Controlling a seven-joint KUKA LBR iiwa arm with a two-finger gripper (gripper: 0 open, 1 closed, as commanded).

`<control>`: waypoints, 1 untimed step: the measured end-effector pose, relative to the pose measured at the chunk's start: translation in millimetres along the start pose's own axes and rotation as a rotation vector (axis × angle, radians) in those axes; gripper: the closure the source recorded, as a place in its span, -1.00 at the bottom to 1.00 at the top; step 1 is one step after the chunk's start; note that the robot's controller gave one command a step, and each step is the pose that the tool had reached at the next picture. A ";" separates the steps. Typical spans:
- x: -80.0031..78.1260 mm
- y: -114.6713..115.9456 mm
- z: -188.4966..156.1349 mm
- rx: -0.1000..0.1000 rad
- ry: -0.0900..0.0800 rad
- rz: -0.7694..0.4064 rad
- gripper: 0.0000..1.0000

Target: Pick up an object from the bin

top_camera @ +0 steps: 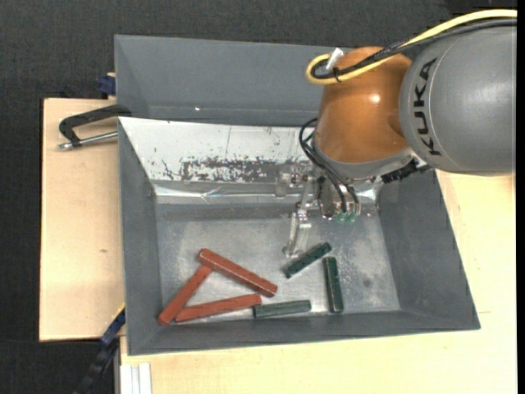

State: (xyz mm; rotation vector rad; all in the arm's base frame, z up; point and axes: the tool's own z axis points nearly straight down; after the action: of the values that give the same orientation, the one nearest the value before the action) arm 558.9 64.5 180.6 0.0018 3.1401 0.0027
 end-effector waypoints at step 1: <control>0.0 0.0 0.0 0.000 0.000 0.000 -1.00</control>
Offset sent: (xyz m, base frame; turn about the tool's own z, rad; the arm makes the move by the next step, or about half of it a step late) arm -0.0118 -0.0672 -0.1106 -0.1512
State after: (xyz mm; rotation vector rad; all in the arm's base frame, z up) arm 558.9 64.5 180.6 0.0018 3.1401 0.0026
